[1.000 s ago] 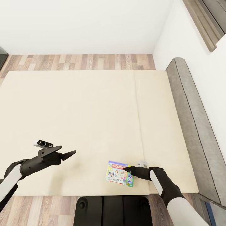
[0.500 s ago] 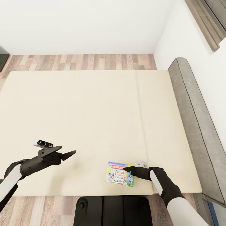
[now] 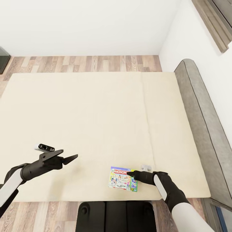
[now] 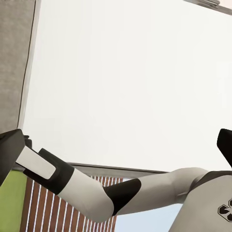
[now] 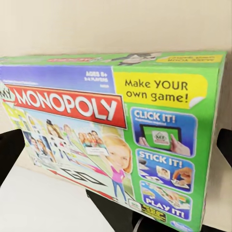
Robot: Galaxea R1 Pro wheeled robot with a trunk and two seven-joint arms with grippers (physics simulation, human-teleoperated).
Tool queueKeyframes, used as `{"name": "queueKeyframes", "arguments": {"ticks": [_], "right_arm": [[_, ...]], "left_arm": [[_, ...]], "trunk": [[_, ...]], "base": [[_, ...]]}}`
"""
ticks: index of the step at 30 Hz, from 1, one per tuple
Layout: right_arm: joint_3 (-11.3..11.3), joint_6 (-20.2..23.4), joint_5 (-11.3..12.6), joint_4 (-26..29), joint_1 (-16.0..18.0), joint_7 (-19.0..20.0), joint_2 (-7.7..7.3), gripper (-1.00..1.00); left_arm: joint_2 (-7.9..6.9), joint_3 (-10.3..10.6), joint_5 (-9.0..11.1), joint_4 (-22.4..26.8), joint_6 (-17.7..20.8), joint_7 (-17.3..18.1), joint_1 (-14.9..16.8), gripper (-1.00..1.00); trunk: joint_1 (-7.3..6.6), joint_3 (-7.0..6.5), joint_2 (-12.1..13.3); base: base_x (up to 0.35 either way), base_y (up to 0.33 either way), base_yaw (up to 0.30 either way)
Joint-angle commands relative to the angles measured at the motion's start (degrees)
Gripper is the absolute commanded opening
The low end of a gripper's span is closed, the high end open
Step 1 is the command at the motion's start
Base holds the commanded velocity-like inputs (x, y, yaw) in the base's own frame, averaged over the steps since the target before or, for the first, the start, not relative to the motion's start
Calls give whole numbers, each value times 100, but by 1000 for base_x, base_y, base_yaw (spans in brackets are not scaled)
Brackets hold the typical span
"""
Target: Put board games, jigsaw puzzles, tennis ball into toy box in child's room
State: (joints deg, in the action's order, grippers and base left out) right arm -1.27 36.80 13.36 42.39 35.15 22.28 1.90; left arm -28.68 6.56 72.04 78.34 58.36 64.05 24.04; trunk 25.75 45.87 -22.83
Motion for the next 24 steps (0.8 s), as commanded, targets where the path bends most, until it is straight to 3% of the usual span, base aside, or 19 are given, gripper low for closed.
{"name": "queueKeyframes", "arguments": {"ticks": [1, 24], "right_arm": [[-14, 38, 18, 6, 1, 4, 3, 100], [-14, 38, 27, 8, 1, 4, 3, 100]], "left_arm": [[-6, 12, 21, -2, 26, 11, 4, 100], [-6, 12, 21, -2, 26, 12, 4, 100]], "trunk": [[3, 6, -9], [3, 6, -9]], "base": [[0, 25, 0], [0, 70, 0]]}}
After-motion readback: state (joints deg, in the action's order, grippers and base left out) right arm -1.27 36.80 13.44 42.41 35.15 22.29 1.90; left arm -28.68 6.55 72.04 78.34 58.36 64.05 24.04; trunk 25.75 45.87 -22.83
